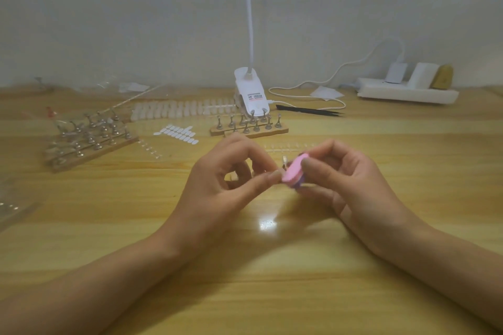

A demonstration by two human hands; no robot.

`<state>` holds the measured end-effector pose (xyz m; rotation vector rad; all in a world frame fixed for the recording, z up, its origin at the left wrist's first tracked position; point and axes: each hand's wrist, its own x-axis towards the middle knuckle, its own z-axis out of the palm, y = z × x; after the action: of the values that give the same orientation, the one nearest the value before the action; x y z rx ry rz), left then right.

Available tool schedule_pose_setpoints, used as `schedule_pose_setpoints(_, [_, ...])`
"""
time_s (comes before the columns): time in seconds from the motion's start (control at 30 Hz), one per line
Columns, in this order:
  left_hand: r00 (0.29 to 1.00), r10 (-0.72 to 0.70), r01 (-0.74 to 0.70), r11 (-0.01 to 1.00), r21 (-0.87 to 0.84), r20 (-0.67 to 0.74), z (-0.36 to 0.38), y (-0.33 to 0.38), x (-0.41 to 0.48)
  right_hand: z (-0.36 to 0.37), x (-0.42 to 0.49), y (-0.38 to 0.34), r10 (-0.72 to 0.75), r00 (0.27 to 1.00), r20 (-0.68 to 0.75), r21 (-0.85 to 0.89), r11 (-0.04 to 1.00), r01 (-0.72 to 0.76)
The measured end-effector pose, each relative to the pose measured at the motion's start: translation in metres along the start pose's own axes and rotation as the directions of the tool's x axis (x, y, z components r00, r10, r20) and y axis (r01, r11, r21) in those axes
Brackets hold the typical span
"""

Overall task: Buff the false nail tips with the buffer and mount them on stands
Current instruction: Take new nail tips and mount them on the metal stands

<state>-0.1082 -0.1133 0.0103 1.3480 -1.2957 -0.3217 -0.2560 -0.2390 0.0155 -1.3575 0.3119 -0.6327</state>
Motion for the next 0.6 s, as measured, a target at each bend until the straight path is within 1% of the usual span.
schedule_pose_setpoints(0.03, [1.000,-0.001,0.001,1.000,0.004,-0.004,-0.0002,0.0000,0.0000,-0.0013,0.0004,-0.0001,0.008,1.000,-0.015,0.025,1.000,-0.008])
schedule_pose_setpoints(0.13, [1.000,-0.002,0.002,1.000,0.013,0.002,-0.0002,0.0002,-0.0006,0.0008,0.0004,-0.0005,0.022,0.995,0.096,-0.032,0.999,-0.019])
schedule_pose_setpoints(0.17, [1.000,-0.003,0.003,1.000,0.009,0.006,0.0001,0.0004,-0.0006,0.0012,0.0005,0.0002,0.012,0.997,0.072,-0.031,0.999,-0.009])
schedule_pose_setpoints(0.23, [1.000,-0.003,0.003,1.000,-0.001,0.008,0.0002,0.0006,0.0001,-0.0014,0.0010,0.0006,0.007,1.000,-0.010,0.030,1.000,-0.007])
schedule_pose_setpoints(0.27, [1.000,0.001,-0.001,1.000,0.001,0.011,0.0004,0.0004,0.0003,-0.0014,0.0010,0.0005,0.015,1.000,0.000,0.029,0.999,-0.015])
schedule_pose_setpoints(0.33, [1.000,0.008,-0.008,1.000,0.014,0.020,0.0008,0.0001,0.0006,0.0005,0.0008,0.0001,0.030,0.997,0.072,-0.033,0.999,-0.027])
schedule_pose_setpoints(0.37, [1.000,-0.001,0.001,1.000,0.012,0.019,0.0007,-0.0003,0.0005,0.0008,0.0007,0.0009,0.023,0.998,0.064,-0.039,0.999,-0.020])
schedule_pose_setpoints(0.43, [1.000,-0.023,0.023,1.000,-0.005,0.017,-0.0003,-0.0013,0.0005,-0.0013,0.0010,0.0014,0.014,1.000,-0.020,0.018,1.000,-0.013])
schedule_pose_setpoints(0.47, [1.000,-0.025,0.025,1.000,-0.009,0.017,-0.0007,-0.0016,0.0006,-0.0017,0.0010,0.0011,0.018,1.000,-0.013,0.024,1.000,-0.018])
schedule_pose_setpoints(0.53, [1.000,-0.017,0.017,1.000,0.000,0.021,-0.0007,-0.0024,0.0014,0.0010,0.0000,-0.0001,0.033,0.996,0.084,-0.037,0.999,-0.030])
schedule_pose_setpoints(0.57, [1.000,-0.016,0.016,1.000,0.004,0.024,-0.0005,-0.0027,0.0015,0.0015,0.0000,0.0004,0.032,0.995,0.097,-0.058,0.998,-0.026])
schedule_pose_setpoints(0.6, [0.999,-0.019,0.019,1.000,0.002,0.026,-0.0003,-0.0029,0.0016,0.0018,0.0000,0.0006,0.021,0.998,0.059,-0.048,0.999,-0.018])
